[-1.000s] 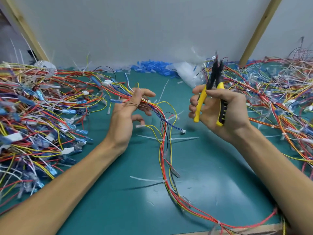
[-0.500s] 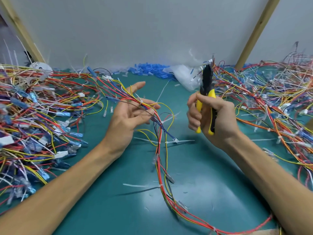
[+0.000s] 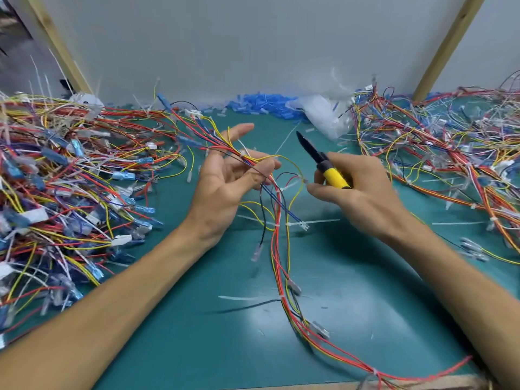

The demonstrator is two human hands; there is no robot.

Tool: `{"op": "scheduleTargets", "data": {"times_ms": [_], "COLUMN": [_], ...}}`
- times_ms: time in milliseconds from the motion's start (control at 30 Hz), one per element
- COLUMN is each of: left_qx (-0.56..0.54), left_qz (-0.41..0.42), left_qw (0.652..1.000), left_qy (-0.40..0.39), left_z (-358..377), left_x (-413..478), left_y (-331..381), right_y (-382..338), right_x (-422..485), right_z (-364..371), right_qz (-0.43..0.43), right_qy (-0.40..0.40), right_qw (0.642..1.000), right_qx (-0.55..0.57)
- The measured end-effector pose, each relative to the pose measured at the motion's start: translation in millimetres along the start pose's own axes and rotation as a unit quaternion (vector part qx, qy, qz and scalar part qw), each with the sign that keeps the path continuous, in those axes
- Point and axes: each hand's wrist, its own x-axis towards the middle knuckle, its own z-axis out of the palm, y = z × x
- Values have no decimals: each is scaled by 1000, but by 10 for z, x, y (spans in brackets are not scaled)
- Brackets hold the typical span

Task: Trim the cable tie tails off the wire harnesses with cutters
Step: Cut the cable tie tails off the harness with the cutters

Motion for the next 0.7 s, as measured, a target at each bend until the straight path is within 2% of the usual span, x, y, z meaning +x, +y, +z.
{"op": "scheduleTargets", "data": {"times_ms": [67,200,567,700], "left_qx": [-4,23,35,20], "left_qz": [10,26,34,23], "left_qw": [1000,999,999,999], "left_qy": [8,8,4,22], "left_z": [5,-26,-5,0], "left_x": [13,28,26,22], "left_y": [2,9,62,87], "right_y": [-14,13,61,39], "right_x": [-13,9,4,13], "right_z": [9,8,41,1], "right_qz": [1,-19,-53,-93], "right_qy": [2,24,57,78], "right_qw": [1000,999,997,989], "right_qx": [31,-35,-20,-84]}}
